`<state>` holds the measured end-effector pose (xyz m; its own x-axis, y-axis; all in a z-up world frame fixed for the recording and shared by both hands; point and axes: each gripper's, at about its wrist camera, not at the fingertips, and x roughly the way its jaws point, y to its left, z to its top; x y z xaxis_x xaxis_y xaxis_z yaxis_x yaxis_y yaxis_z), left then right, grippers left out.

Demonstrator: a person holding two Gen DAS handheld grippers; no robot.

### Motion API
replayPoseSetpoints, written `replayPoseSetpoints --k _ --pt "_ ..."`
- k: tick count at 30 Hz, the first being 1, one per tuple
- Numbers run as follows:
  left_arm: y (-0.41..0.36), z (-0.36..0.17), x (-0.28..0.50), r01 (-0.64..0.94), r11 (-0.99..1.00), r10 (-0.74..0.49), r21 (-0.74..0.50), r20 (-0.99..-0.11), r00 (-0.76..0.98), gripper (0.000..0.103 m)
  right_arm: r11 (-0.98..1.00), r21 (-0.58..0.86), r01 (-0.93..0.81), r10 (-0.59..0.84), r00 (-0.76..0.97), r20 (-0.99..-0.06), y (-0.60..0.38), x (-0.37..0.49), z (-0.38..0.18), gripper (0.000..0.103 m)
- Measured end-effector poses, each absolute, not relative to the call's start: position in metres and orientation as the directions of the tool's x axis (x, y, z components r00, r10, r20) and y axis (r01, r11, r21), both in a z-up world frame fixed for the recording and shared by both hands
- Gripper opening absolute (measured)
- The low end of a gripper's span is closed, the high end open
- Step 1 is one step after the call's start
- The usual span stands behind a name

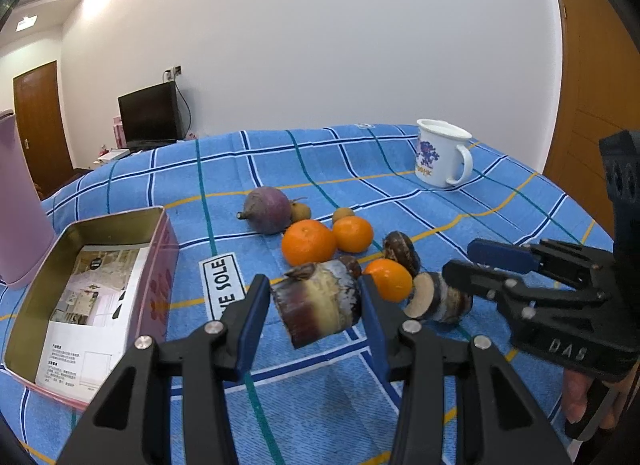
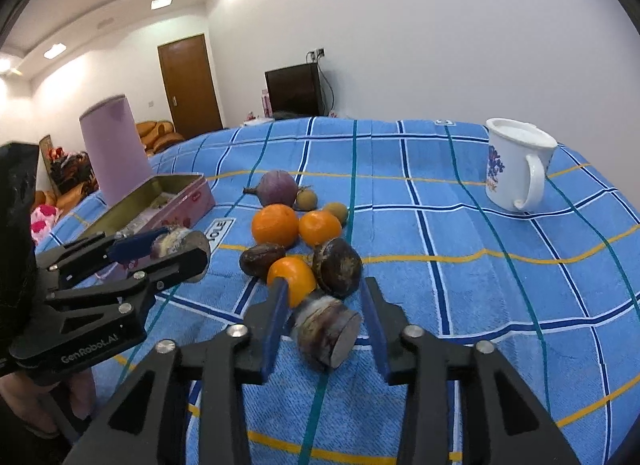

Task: Organize fruits
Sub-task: 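Lift the sugarcane pieces off the cloth with both tools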

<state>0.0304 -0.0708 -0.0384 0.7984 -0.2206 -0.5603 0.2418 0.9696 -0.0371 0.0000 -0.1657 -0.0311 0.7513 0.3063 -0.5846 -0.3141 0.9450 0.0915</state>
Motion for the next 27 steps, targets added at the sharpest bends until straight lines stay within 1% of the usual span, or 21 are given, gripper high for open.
replayPoseSetpoints --k 1,3,4,8,12,13,18,27 --pt "-0.071 -0.039 0.031 0.241 0.97 -0.22 -0.038 -0.562 0.797 0.047 0.948 0.075 -0.308 0.29 0.747 -0.599 -0.163 0.002 -0.033 0.054" --pt "-0.071 -0.039 0.031 0.242 0.97 -0.222 -0.04 -0.563 0.796 0.047 0.95 0.057 -0.306 0.275 0.738 -0.616 -0.159 0.004 -0.035 0.06" --pt "-0.071 -0.039 0.031 0.24 0.97 -0.22 -0.039 -0.563 0.797 0.047 0.954 0.043 -0.298 0.257 0.731 -0.632 -0.156 0.007 -0.037 0.06" --pt "-0.071 -0.039 0.031 0.244 0.969 -0.223 -0.038 -0.564 0.795 0.047 0.958 0.041 -0.285 0.234 0.689 -0.686 -0.155 0.017 -0.046 0.06" --pt "-0.071 -0.04 0.031 0.247 0.968 -0.227 -0.042 -0.564 0.794 0.047 0.95 0.061 -0.307 0.255 0.646 -0.719 -0.153 0.024 -0.052 0.06" --pt "-0.071 -0.04 0.031 0.247 0.968 -0.228 -0.043 -0.564 0.794 0.047 0.948 0.065 -0.31 0.259 0.641 -0.722 -0.153 0.025 -0.053 0.051" --pt "-0.07 -0.039 0.03 0.247 0.968 -0.23 -0.047 -0.561 0.795 0.047 0.934 0.094 -0.344 0.306 0.636 -0.708 -0.152 0.021 -0.051 0.051" --pt "-0.069 -0.036 0.026 0.244 0.969 -0.23 -0.048 -0.538 0.811 0.047 0.932 0.043 -0.36 0.305 0.715 -0.629 -0.149 0.003 -0.037 0.051"
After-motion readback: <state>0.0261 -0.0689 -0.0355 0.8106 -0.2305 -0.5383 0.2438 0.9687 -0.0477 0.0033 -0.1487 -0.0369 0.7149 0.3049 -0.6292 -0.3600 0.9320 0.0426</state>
